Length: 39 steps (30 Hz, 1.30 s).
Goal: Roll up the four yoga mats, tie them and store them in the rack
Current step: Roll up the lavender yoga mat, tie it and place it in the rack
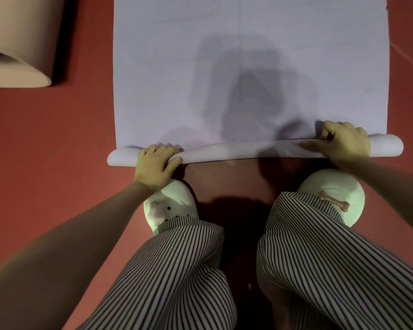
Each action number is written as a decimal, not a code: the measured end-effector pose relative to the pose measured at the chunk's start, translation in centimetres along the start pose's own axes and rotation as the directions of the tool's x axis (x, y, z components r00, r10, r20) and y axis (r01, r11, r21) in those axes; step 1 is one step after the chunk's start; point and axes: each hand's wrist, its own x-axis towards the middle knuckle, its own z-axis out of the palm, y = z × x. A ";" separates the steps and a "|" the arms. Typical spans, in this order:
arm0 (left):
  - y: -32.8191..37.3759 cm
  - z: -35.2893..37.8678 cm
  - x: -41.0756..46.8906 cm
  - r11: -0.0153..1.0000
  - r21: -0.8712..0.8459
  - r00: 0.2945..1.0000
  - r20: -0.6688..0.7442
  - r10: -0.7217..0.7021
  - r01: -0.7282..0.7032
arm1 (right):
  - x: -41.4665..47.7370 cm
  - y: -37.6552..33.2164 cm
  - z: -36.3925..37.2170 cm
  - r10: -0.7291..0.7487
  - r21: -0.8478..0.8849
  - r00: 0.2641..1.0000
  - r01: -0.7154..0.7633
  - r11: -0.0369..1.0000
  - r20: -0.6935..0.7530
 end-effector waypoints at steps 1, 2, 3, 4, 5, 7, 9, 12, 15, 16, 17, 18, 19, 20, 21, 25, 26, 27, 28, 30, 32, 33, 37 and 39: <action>0.1 -0.1 0.2 1.000 -0.020 1.000 0.012 -0.022 0.022 | -0.1 -0.1 -0.1 0.001 0.003 1.000 -0.001 1.000 -0.001; 0.3 -0.2 0.5 0.998 -0.035 0.998 0.031 -0.049 0.050 | -0.1 -0.1 -0.1 -0.001 0.011 1.000 0.001 1.000 -0.003; 0.5 -0.4 0.8 0.996 -0.044 0.996 0.052 -0.078 0.080 | 0.0 -0.1 -0.1 -0.009 0.018 1.000 0.009 1.000 -0.005; 0.6 -0.5 1.1 0.994 -0.047 0.992 0.075 -0.098 0.102 | 0.1 -0.1 0.0 -0.024 0.021 1.000 0.024 1.000 -0.007; 0.6 -0.6 1.3 0.992 -0.051 0.989 0.101 -0.107 0.113 | 0.2 -0.1 0.0 -0.040 0.014 0.999 0.040 0.999 -0.008; 0.3 -0.7 1.4 0.991 -0.072 0.984 0.148 -0.103 0.114 | 0.3 -0.1 0.1 -0.062 -0.005 0.998 0.062 0.998 -0.012; -0.2 -0.8 1.3 0.991 -0.086 0.977 0.194 -0.086 0.104 | 0.3 -0.1 0.1 -0.080 -0.018 0.997 0.079 0.997 -0.013; -0.5 -0.7 1.7 0.987 -0.118 0.977 0.195 -0.085 0.109 | 0.4 0.0 0.1 -0.104 -0.026 0.994 0.104 0.994 0.014; -0.1 -0.5 2.4 0.979 -0.094 0.975 0.145 -0.168 0.182 | 0.8 0.1 -0.1 -0.092 -0.040 0.995 0.093 0.995 0.038; 0.1 -0.3 2.5 0.978 -0.065 0.975 0.121 -0.187 0.196 | 0.8 0.0 -0.1 -0.086 -0.039 0.996 0.087 0.995 0.038; 0.1 -0.1 2.5 0.976 -0.060 0.974 0.095 -0.205 0.211 | 0.8 -0.1 -0.1 -0.080 -0.034 0.996 0.081 0.996 0.033; 0.3 -0.1 2.6 0.974 -0.071 0.975 0.062 -0.213 0.217 | 0.7 -0.1 0.0 -0.082 -0.030 0.996 0.083 0.996 0.023; 0.3 0.0 2.6 0.974 -0.093 0.978 0.028 -0.207 0.208 | 0.5 -0.2 0.0 -0.097 -0.034 0.995 0.098 0.995 0.009; 0.4 0.0 2.6 0.975 -0.115 0.982 -0.003 -0.191 0.190 | 0.4 -0.2 0.0 -0.119 -0.044 0.993 0.119 0.992 -0.005; 0.5 0.0 2.7 0.975 -0.141 0.984 -0.028 -0.178 0.173 | 0.3 -0.3 0.1 -0.134 -0.051 0.991 0.134 0.990 -0.013; 0.2 -0.1 2.9 0.962 -0.245 0.983 -0.107 -0.147 0.117 | -0.1 -0.2 0.2 -0.193 -0.055 0.978 0.190 0.980 -0.072; 0.1 -0.1 2.9 0.966 -0.244 0.985 -0.126 -0.121 0.088 | -0.1 0.0 0.3 -0.243 -0.061 0.964 0.237 0.970 -0.112; 0.0 0.0 2.8 0.972 -0.230 0.986 -0.144 -0.086 0.052 | -0.2 0.2 0.5 -0.302 -0.073 0.942 0.295 0.953 -0.144; -0.1 0.2 2.7 0.977 -0.211 0.986 -0.161 -0.050 0.015 | -0.2 0.4 0.8 -0.350 -0.086 0.924 0.340 0.936 -0.157; -0.4 0.5 2.3 0.983 -0.176 0.983 -0.185 0.013 -0.046 | -0.4 0.7 1.1 -0.381 -0.090 0.914 0.371 0.924 -0.140; -0.8 0.5 2.0 0.982 -0.176 0.984 -0.172 0.044 -0.074 | -0.6 1.1 1.1 -0.384 -0.065 0.914 0.379 0.923 -0.133; -1.0 0.4 2.0 0.979 -0.189 0.987 -0.154 0.045 -0.074 | -0.6 1.3 0.8 -0.384 -0.049 0.916 0.381 0.923 -0.116; -1.3 -0.1 2.3 0.980 -0.150 0.989 -0.088 0.118 -0.130 | -0.8 2.3 -0.5 -0.361 -0.087 0.929 0.368 0.926 0.085; -1.4 0.1 2.5 0.986 -0.131 0.992 -0.078 0.097 -0.107 | -0.8 2.5 -0.2 -0.341 -0.109 0.938 0.346 0.932 0.068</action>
